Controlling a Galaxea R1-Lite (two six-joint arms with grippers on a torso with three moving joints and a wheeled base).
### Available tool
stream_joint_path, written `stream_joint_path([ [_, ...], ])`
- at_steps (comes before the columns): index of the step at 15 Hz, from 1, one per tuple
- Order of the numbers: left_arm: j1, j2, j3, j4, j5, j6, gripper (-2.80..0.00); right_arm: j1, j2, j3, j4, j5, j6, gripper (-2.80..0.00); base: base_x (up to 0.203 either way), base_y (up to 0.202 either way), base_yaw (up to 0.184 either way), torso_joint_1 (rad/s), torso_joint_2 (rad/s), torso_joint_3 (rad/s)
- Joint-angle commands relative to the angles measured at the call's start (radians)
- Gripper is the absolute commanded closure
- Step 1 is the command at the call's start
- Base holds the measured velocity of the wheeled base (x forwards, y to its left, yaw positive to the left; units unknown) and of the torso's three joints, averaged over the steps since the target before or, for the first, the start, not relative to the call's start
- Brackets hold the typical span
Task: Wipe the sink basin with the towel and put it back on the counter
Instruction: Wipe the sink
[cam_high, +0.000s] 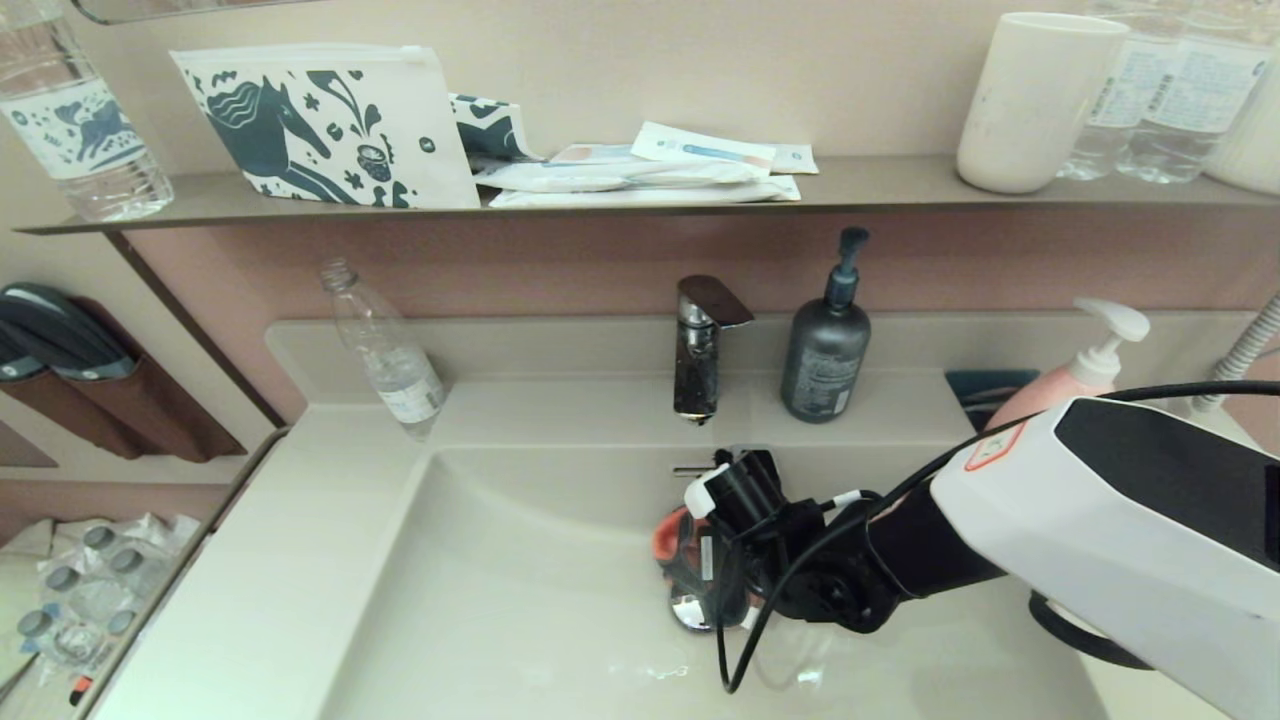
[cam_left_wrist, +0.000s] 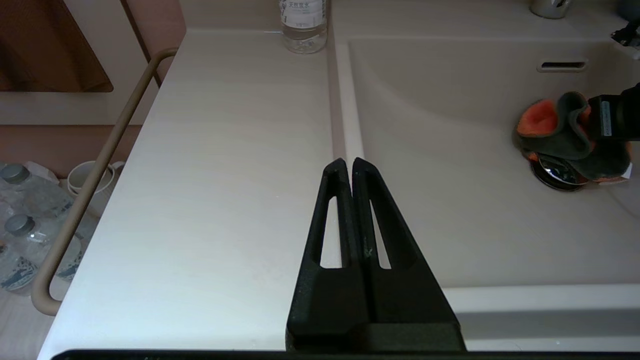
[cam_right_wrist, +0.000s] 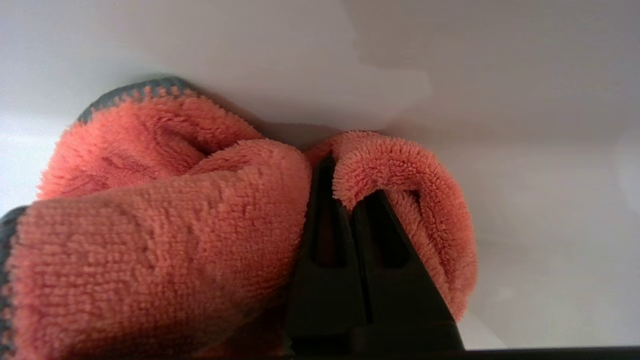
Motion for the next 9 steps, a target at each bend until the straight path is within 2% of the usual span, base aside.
stream_joint_path([
  [1,0.0,0.001,0.0,0.0,0.0,0.0,0.0,-0.022,-0.018,0.06,-0.008,-0.002,0.003,0.0,0.0,0.0,0.0,0.0,0.0,0.0],
  [4,0.0,0.0,0.0,0.0,0.0,0.0,0.0,-0.056,-0.036,0.142,-0.073,-0.002,0.001,0.0,0.0,0.0,0.0,0.0,0.0,0.0],
  [9,0.0,0.001,0.0,0.0,0.0,0.0,0.0,-0.123,-0.119,0.248,-0.083,-0.002,-0.004,0.0,0.0,0.0,0.0,0.0,0.0,0.0],
])
